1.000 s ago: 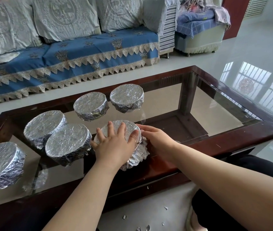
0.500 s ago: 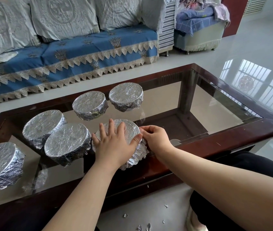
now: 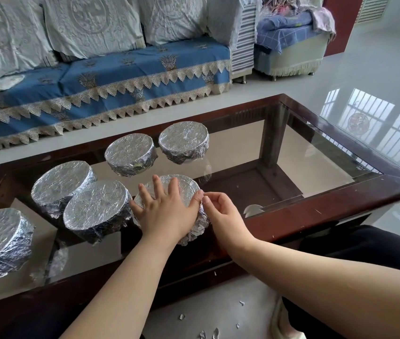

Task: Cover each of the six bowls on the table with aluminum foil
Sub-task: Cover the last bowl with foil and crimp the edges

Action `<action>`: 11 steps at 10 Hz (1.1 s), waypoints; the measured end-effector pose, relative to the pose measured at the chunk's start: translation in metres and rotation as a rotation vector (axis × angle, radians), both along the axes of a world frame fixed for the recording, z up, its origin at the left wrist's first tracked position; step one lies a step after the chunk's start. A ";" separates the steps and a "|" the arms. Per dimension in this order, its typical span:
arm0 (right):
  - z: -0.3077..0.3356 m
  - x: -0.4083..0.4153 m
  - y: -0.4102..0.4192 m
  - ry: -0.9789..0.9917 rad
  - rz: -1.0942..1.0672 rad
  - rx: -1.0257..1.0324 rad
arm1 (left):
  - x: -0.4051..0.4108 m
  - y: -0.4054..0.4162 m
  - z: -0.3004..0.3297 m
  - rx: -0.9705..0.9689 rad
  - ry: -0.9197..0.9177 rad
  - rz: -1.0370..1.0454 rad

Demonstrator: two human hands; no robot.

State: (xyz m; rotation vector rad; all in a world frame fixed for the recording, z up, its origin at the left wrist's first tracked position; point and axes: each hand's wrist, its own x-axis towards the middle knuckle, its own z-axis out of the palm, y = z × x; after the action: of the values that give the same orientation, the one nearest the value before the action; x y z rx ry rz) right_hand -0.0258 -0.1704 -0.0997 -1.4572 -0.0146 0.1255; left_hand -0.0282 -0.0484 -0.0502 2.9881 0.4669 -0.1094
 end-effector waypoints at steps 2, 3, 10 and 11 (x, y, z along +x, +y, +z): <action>-0.001 0.005 0.007 0.027 -0.025 -0.019 | 0.001 0.000 0.004 0.006 0.052 -0.001; -0.001 0.008 0.009 0.058 -0.058 -0.037 | 0.001 -0.001 0.004 0.015 0.041 0.002; 0.009 0.008 0.020 0.296 -0.197 0.201 | 0.000 -0.003 0.001 0.013 0.003 0.012; 0.013 0.006 0.016 0.255 -0.225 0.083 | -0.001 -0.003 0.000 0.015 0.004 0.013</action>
State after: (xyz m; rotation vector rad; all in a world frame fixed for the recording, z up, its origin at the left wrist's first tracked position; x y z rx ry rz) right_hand -0.0203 -0.1541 -0.0862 -1.3419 0.3473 0.1240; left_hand -0.0287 -0.0511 -0.0497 2.9998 0.4902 -0.1104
